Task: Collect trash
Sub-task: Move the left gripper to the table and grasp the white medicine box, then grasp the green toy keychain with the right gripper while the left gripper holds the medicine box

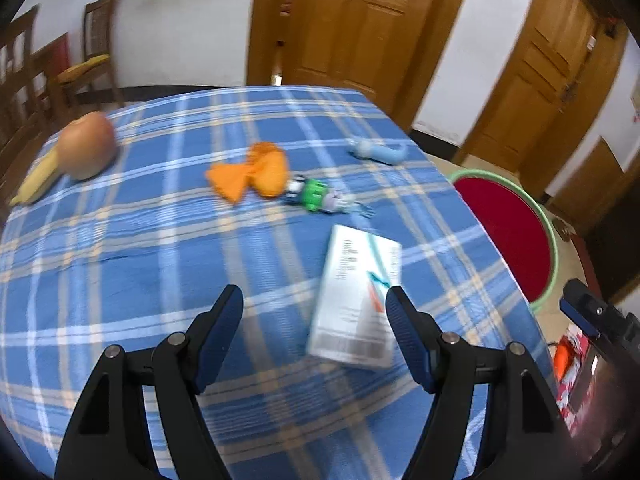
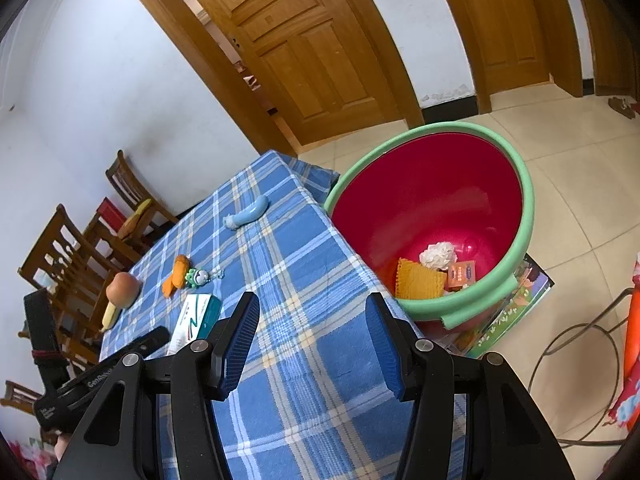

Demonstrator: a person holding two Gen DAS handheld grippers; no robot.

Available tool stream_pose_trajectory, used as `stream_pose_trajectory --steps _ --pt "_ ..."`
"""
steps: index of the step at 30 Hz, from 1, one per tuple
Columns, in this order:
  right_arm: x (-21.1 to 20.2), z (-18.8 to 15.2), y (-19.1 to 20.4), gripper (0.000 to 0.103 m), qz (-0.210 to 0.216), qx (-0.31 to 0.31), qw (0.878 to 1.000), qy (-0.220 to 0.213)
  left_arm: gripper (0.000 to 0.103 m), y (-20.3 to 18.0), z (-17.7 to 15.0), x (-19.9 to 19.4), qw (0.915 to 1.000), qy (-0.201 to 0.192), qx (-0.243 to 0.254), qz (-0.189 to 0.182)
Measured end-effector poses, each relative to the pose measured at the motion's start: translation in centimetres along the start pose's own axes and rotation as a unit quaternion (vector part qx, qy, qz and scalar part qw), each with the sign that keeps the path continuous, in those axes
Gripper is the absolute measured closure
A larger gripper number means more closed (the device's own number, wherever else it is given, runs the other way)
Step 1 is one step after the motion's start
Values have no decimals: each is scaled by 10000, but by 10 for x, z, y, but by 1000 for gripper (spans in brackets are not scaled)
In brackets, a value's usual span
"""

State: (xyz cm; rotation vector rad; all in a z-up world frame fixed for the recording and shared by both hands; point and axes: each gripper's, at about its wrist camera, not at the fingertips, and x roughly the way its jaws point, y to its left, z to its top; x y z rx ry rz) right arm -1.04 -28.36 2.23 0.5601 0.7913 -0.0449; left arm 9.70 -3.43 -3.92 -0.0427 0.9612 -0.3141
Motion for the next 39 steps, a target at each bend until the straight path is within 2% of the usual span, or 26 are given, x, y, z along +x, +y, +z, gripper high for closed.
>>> stream_pose_trajectory --steps 5,13,17,21,27,34,39 --pt "0 0 -3 47 -31 41 10000 -17 30 -22 2 15 9988 155 466 -10" --pt "4 -1 -6 46 -40 88 9999 57 31 -31 1 33 9975 233 663 63" --pt "7 -2 -5 46 -45 64 9999 91 51 -32 1 36 9974 210 685 124" --pt "11 -2 0 47 -57 19 9999 146 51 -25 2 34 9984 192 525 -18" --pt "22 0 12 46 41 -112 9995 298 51 -7 8 21 9996 15 295 5" --pt "40 4 44 46 191 -499 9973 503 51 30 33 5 9983 -359 -1 467" --pt "55 6 75 46 247 -893 9941 573 51 62 45 5 9956 -498 -395 691"
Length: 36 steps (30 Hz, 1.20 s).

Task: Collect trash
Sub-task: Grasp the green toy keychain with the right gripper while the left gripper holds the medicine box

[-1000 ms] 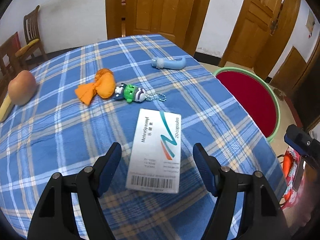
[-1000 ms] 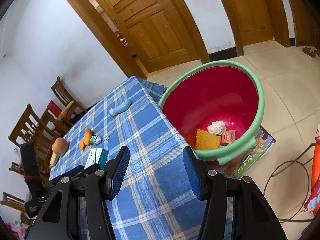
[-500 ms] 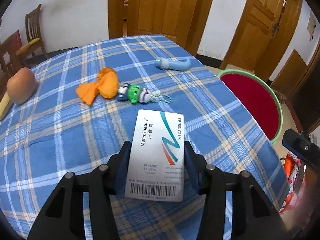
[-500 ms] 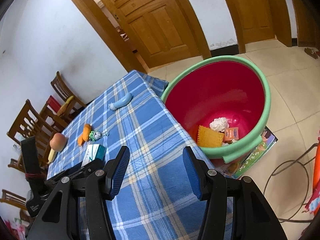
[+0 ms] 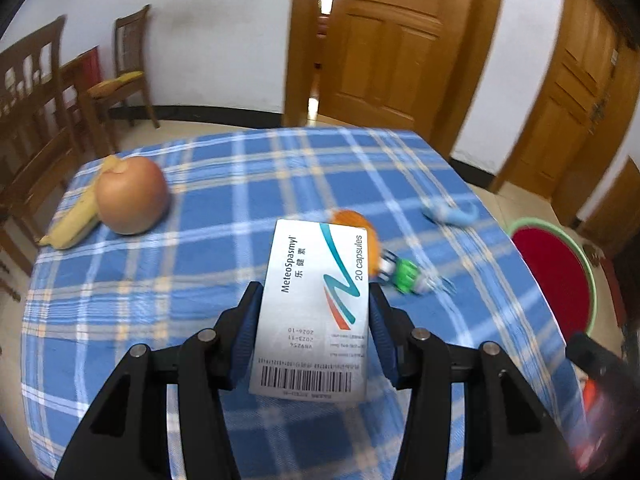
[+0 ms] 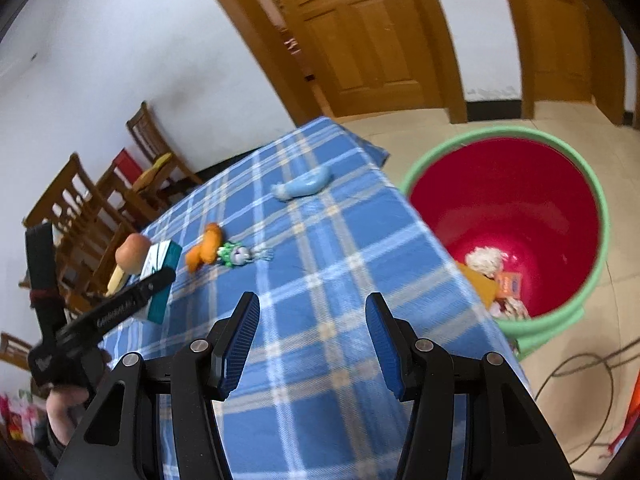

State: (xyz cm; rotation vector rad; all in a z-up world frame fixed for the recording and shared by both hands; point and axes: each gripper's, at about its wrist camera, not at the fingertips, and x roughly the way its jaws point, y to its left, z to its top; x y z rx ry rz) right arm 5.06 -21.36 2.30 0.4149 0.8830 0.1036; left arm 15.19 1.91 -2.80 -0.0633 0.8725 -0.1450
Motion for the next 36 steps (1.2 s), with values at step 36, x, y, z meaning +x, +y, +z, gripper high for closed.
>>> stream_pose_trajectory --steps 36 --pt "142 25 96 57 -273 -1784 9824 485 51 50 -8 21 9979 -28 -635 142"
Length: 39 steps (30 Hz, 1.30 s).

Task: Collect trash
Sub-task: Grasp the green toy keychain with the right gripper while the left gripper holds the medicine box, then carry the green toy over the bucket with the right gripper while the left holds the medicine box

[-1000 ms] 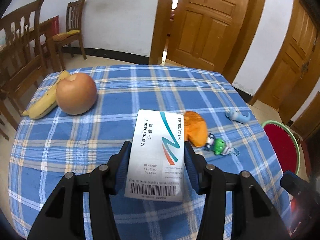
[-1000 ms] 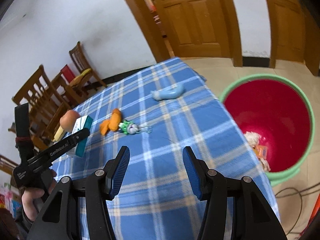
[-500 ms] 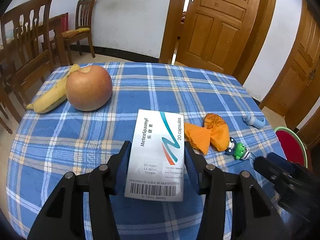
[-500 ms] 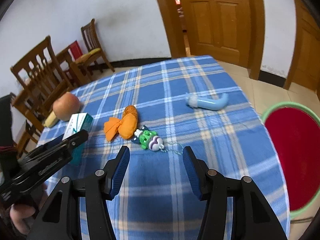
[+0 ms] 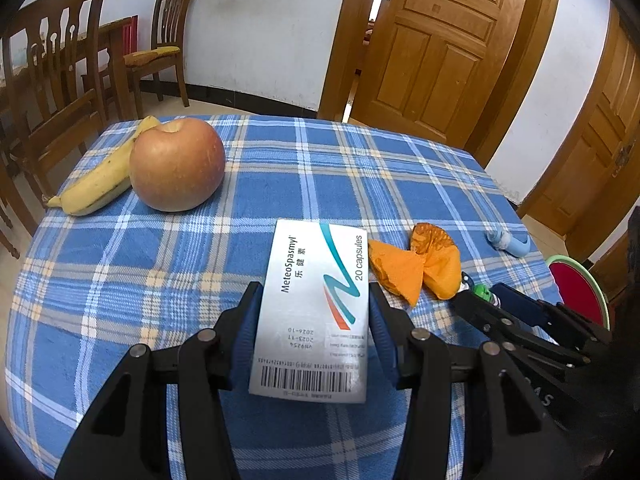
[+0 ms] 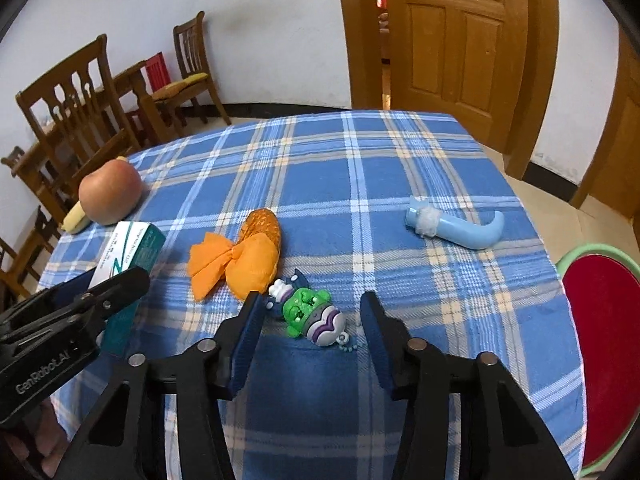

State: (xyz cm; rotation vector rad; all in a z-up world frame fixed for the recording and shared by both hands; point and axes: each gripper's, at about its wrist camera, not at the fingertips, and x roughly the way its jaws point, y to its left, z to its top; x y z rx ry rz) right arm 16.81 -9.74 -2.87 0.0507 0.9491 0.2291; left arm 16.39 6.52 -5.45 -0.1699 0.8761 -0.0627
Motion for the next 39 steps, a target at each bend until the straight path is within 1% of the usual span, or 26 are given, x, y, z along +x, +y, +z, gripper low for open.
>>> stream_pose_trajectory --steps 1,3,4,5,11,17,22,31,39 --pt "0 0 1 58 -8 -11 10000 -3 51 0 0 0 10000 4 0 -4" --pt "-2 -2 2 67 35 -1 10000 -14 51 -1 -1 0 10000 6 12 -5" --pt "-2 -2 1 69 24 4 10000 -20 51 -1 -1 0 10000 5 22 -6" --pt "-3 -3 1 74 41 22 10000 -24 51 -1 -1 0 10000 5 35 -5" --pt "-13 -11 -11 74 288 400 9988 -76 51 -4 -3 0 10000 -13 93 -7" --pt "-36 -22 -17 74 399 652 9968 -225 51 -7 -3 -2 9999 -46 134 -97" --pt "-57 -31 -29 74 455 920 9941 -358 51 -16 -6 -4 9994 -123 263 -161" --pt "-98 -50 -66 74 263 1449 9870 -647 51 -37 -5 -19 9982 -177 429 -384" --pt "-128 -63 -107 74 22 1899 9777 -897 51 -72 -1 -34 9952 -119 652 -718"
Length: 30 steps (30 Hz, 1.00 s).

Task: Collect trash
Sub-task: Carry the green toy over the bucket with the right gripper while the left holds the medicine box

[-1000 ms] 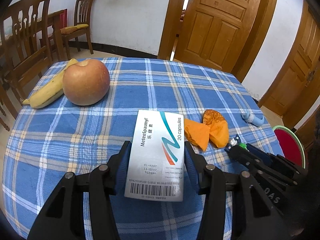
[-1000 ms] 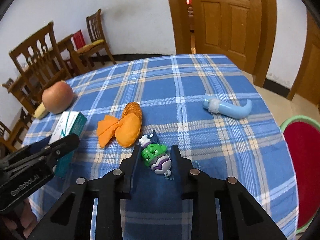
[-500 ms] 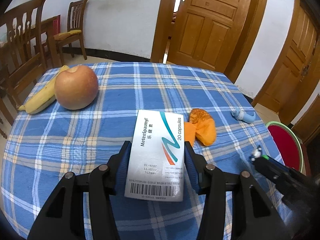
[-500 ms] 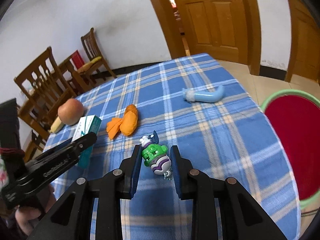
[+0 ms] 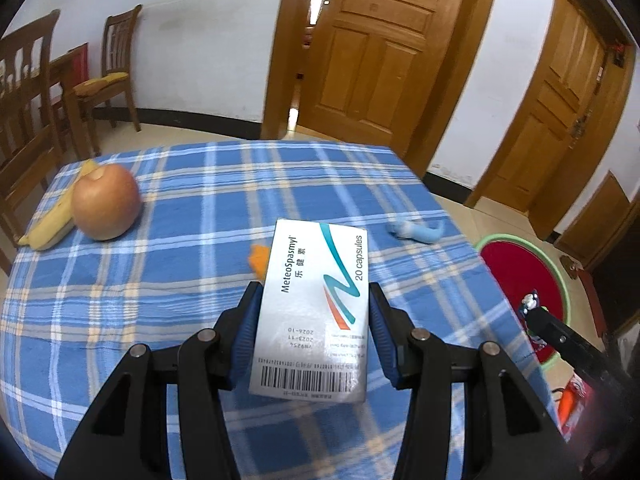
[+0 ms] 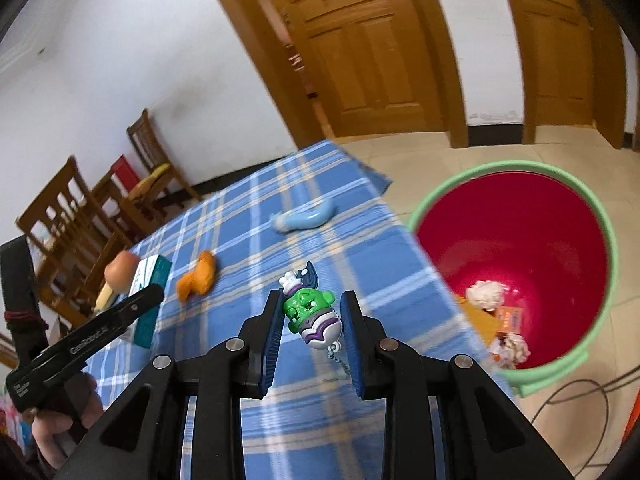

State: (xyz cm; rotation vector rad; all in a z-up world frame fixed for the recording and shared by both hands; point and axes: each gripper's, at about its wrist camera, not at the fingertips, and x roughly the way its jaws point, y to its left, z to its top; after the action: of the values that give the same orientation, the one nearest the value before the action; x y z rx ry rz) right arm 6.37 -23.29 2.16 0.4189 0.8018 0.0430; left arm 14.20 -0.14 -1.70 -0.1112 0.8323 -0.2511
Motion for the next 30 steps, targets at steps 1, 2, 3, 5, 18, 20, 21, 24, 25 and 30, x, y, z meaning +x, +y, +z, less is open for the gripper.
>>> stream_pose_trajectory --steps 1,2,3,5,18,20,21,24,25,30 --pt "-3 1 -6 74 -20 71 10000 -40 51 -5 1 -1 10000 12 36 -50" --pt "-7 2 -12 74 -46 137 9999 -82 51 -11 2 -1 9999 29 70 -111" --pt "-10 3 -18 74 -80 203 9997 -123 51 -15 3 -1 9998 47 93 -157" --pt "-15 6 -28 74 -126 298 9993 -187 51 -24 4 -1 9995 100 127 -281" --pt "-33 14 -95 74 -548 831 9939 -469 51 -100 10 12 9942 337 561 -847" --pt "-33 13 -104 74 -607 909 9929 -464 51 -113 10 15 9932 341 654 -896" --pt "-33 13 -108 74 -626 939 9926 -458 51 -119 11 17 9928 344 694 -912" --pt "-31 12 -120 74 -678 1042 9913 -425 51 -131 11 23 9916 379 788 -956" --pt "-30 11 -123 74 -706 1068 9909 -419 51 -135 11 25 9912 400 819 -963" --pt "-29 10 -135 72 -810 1191 9887 -404 51 -155 8 33 9887 477 985 -1021"
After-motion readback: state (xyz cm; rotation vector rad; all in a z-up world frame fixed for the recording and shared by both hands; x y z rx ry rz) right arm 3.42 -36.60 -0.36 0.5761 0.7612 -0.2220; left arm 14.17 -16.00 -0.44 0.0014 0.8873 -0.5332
